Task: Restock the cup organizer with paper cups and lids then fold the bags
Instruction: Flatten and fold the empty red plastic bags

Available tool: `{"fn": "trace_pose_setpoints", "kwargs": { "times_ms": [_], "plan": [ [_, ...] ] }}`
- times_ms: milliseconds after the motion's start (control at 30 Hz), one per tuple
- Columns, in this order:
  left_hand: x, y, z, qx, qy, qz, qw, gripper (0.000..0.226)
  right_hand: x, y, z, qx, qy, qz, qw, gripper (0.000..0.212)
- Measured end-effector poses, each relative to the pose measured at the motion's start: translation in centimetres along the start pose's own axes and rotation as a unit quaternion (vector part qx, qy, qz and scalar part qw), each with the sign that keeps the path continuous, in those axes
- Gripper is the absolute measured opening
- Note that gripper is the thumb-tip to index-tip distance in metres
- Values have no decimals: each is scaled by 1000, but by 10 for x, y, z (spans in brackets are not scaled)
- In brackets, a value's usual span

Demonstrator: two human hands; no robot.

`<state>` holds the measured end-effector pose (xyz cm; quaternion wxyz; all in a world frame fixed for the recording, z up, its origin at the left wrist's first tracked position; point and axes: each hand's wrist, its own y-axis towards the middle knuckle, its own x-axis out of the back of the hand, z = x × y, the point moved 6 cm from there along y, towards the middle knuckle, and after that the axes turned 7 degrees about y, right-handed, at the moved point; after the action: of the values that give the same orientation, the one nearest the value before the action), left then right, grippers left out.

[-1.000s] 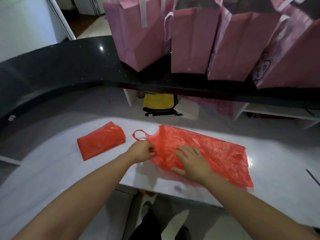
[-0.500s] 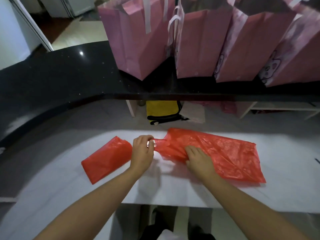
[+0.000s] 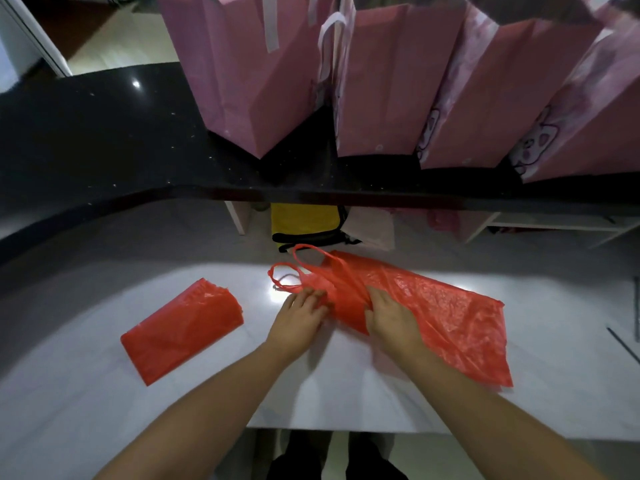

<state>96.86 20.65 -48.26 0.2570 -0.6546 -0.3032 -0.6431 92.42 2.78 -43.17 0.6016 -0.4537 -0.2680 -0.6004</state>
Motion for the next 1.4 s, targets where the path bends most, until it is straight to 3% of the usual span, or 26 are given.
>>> {"fn": "trace_pose_setpoints", "kwargs": {
  "times_ms": [167,267,333,467,567,667,767,900,1033,1200,1400],
  "plan": [
    [-15,20,-4,23,55,20,998,18,5,13,-5,-20,-3,-8,1000,50],
    [-14,8,-19,0,45,4,999,18,1,21,4,66,-14,-33,997,53],
    [-15,-4,-26,-1,37,-21,999,15,-13,23,13,133,-48,-1,990,62],
    [-21,-36,-33,21,-4,-27,999,24,-50,16,14,179,-116,89,973,64],
    [-17,-57,-40,-9,-31,-53,998,28,-69,16,4,157,-132,166,965,63],
    [1,-70,-46,-54,-46,-104,992,23,-79,17,2,143,-159,181,960,66],
    [22,-58,-40,0,-49,-139,989,28,-85,14,9,140,-151,180,962,83],
    [4,-16,-31,111,-28,-12,993,51,-85,14,5,122,-81,204,968,81],
    [-41,-18,-8,197,-26,104,975,55,-76,13,-17,134,-25,199,971,81],
    [-59,-42,11,211,-13,90,973,56,-67,3,-65,104,-68,115,986,57],
    [-58,-58,23,209,-9,104,972,56,-66,-26,-90,82,-89,76,990,56]
  ]
}}
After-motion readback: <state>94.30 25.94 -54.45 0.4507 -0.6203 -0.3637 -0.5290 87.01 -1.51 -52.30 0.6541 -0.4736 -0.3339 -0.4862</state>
